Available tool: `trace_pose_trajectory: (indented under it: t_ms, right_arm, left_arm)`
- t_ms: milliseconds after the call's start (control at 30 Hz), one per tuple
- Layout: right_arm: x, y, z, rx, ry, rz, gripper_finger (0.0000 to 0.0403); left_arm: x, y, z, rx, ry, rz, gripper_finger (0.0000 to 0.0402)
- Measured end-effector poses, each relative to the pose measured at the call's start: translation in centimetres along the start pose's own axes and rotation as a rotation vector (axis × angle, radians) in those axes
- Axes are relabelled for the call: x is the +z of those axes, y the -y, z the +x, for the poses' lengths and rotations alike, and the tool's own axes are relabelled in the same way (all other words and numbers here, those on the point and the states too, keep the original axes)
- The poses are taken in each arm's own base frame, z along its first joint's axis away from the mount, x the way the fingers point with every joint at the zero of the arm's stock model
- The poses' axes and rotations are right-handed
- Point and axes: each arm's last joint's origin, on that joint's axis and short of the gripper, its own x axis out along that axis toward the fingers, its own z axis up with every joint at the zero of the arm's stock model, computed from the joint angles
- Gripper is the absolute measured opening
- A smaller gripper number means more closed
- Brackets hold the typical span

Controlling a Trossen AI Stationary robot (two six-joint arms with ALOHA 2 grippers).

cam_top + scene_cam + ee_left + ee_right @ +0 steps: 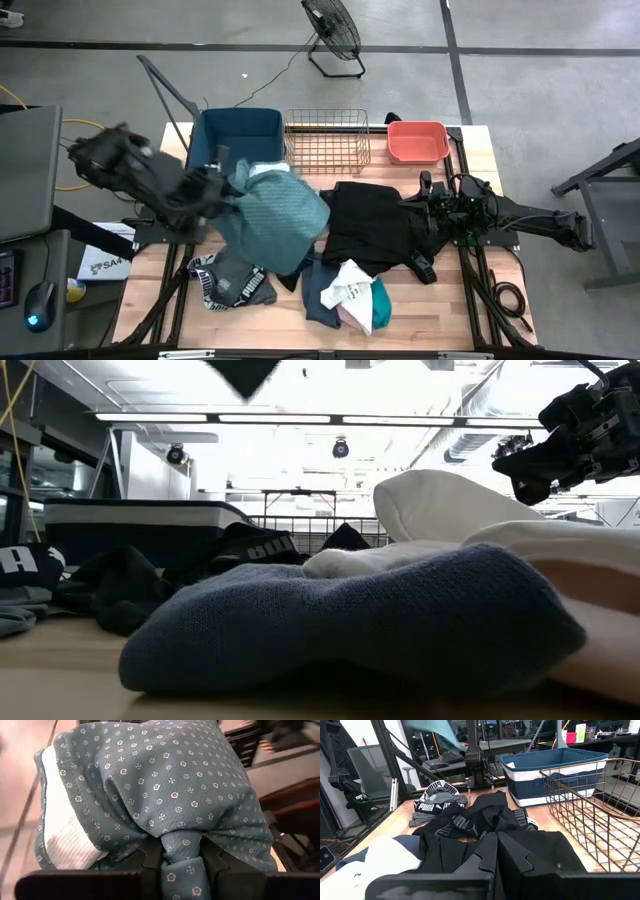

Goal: Pick & Place Cloths
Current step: Put the blue shirt into the blue bin

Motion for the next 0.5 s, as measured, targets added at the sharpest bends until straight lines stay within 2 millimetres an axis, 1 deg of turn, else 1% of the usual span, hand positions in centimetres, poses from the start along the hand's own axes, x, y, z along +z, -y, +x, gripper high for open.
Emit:
trace_pose_trajectory:
  t_ms: [100, 233, 500]
  right_arm:
    - [0.0, 0.0, 0.0, 0.0, 0.0, 0.0, 0.0004]
    - [0.0, 0.0, 0.0, 0.0, 0.0, 0.0, 0.0004]
    - [0.0, 0.0, 0.0, 0.0, 0.0, 0.0, 0.0004]
  left_arm:
    - [0.8, -0.3, -2.0, -0.089, 0.09, 0.084, 0.0059]
    - [1.4, -0.9, -4.4, -0.103, 0.188, 0.13, 0.0059]
    - [1.6, -1.7, -8.6, -0.209, 0.385, 0.222, 0.0059]
